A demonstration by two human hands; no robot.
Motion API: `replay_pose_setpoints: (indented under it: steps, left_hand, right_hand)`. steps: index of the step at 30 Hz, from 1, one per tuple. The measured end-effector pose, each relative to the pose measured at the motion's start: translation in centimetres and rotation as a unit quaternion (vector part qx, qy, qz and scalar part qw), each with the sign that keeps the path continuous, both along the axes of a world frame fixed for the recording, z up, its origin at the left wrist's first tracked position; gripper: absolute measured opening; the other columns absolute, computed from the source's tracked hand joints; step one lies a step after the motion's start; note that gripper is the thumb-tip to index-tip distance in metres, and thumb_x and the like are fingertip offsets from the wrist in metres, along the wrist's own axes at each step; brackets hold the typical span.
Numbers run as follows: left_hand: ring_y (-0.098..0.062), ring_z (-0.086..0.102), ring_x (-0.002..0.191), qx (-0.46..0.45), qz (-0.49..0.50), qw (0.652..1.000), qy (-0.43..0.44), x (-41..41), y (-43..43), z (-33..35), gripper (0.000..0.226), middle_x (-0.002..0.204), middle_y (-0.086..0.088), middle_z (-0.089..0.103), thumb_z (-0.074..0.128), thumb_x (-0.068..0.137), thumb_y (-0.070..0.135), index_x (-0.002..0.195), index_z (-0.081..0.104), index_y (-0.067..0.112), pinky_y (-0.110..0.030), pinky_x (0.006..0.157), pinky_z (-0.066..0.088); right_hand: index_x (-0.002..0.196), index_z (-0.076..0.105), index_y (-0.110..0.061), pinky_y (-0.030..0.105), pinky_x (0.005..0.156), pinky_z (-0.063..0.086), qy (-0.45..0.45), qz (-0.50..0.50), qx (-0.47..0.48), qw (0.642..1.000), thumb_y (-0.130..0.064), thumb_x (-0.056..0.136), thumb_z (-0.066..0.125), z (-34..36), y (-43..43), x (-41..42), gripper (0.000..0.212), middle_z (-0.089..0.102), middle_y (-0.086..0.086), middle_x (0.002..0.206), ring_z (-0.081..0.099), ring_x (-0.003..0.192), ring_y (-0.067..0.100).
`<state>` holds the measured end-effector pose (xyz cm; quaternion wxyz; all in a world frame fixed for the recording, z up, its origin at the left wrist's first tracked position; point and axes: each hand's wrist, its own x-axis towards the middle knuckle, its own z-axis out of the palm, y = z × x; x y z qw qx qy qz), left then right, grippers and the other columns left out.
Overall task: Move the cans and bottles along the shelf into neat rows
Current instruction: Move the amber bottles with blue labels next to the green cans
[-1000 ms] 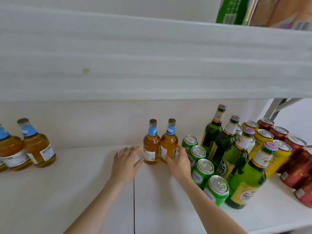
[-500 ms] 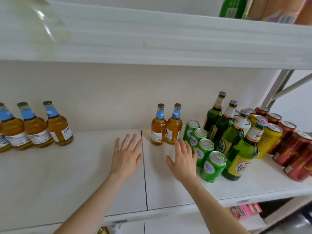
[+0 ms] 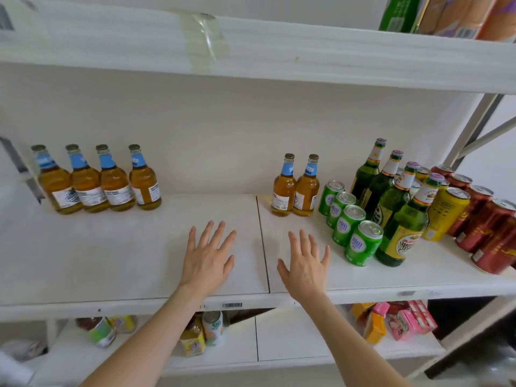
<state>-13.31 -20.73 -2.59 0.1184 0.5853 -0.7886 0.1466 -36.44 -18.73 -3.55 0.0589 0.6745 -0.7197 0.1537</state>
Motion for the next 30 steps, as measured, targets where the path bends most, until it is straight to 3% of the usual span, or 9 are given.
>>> replay_pose_setpoints:
  steps: [5,13,30]
  left_hand:
    - [-0.029,0.011,0.150,0.024,0.021,0.999,-0.009,3.2,4.7,0.1,0.060,0.163,-0.005,0.017,0.033,0.099,0.051,0.154,0.021,0.030,-0.056,0.118,0.005]
    - [-0.029,0.013,0.150,0.033,0.025,0.999,0.004,10.2,8.7,0.2,0.060,0.163,-0.006,0.019,0.034,0.098,0.052,0.153,0.023,0.030,-0.056,0.118,0.003]
    - [-0.030,0.015,0.150,0.051,0.020,0.998,-0.022,27.8,4.1,-0.7,0.061,0.162,-0.008,0.020,0.035,0.098,0.053,0.153,0.023,0.030,-0.057,0.118,0.008]
  right_hand:
    - [0.153,0.013,-0.025,0.058,0.116,0.004,0.015,0.014,0.020,1.000,-0.054,0.095,0.039,-0.1,3.9,4.5,0.070,0.015,0.005,0.162,0.011,0.149,0.027]
    - [0.154,0.008,-0.027,0.059,0.116,0.003,0.011,0.018,0.033,0.999,-0.057,0.096,0.033,0.0,7.5,12.6,0.070,0.009,0.004,0.164,0.005,0.150,0.027]
    - [0.153,0.012,-0.028,0.060,0.116,0.001,-0.020,0.002,0.028,0.999,-0.059,0.095,0.035,-1.1,3.3,30.5,0.070,0.011,0.005,0.164,0.007,0.150,0.029]
